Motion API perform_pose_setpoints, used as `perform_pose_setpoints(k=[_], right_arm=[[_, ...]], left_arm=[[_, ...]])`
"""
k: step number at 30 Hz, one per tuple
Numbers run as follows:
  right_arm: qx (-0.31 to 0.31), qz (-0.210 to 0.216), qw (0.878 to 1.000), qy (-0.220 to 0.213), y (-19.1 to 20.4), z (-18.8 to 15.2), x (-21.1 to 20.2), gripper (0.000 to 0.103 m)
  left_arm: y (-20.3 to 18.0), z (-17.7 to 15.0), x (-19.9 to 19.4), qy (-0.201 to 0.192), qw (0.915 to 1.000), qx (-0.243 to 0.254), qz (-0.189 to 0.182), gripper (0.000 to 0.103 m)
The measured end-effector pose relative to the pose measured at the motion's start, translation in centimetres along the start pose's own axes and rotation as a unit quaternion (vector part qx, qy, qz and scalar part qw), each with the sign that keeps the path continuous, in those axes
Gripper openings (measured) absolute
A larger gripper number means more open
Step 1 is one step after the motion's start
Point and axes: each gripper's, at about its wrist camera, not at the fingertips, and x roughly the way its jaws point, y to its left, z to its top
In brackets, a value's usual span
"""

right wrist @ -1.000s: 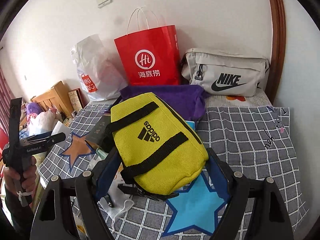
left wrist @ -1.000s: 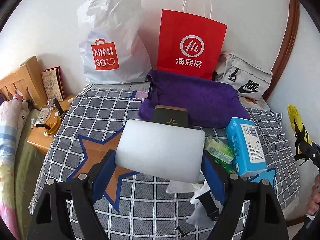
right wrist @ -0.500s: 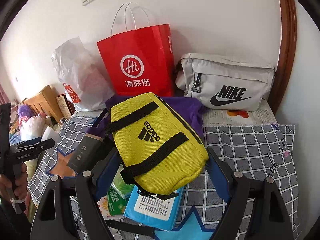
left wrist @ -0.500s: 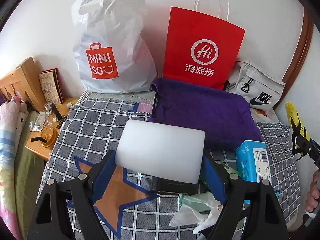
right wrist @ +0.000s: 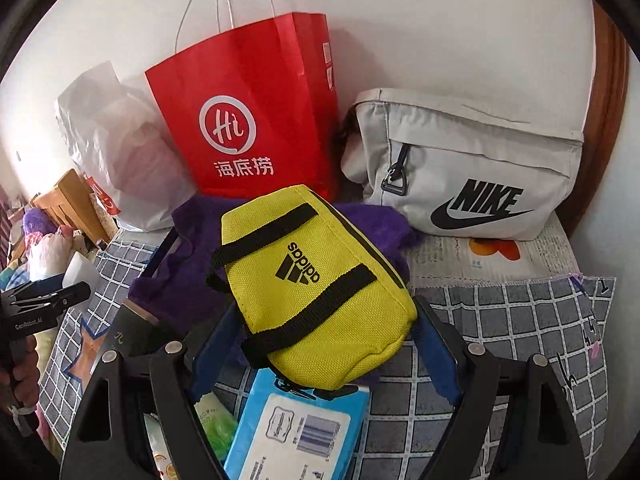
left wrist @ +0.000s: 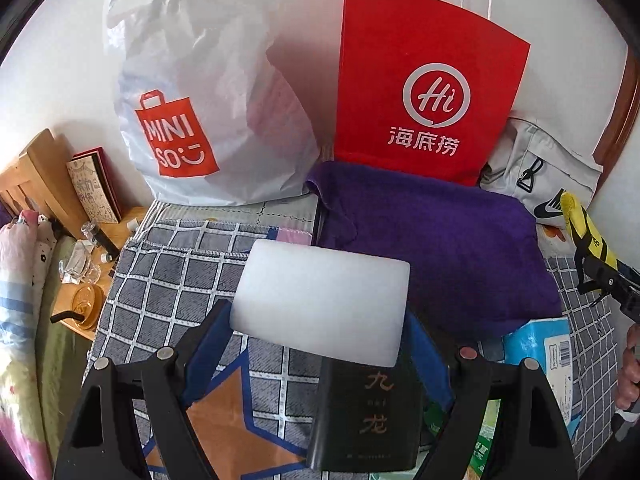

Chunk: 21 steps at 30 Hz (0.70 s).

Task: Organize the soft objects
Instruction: 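Carry the foam block with the left tool while the right tool carries the pouch to the purple towel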

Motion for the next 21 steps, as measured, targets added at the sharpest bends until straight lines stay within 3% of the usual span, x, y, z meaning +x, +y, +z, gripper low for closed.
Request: perform_pose_setpoints(k=[12,21], right_arm=[[-0.035,-0.007,0.998,0.042,-0.9,2.2,7.6,0.083],[-0.037,-0.006,0.997,0.070,-1.7,2.0,10.7,0.083]], left_arm=[[-3.4,4.4,7.2,0.022,0.9991,0.033,-0.011,0.083],[-4.8,7.4,11.7,0.045,0.9980,0.015,-0.041,0.083]])
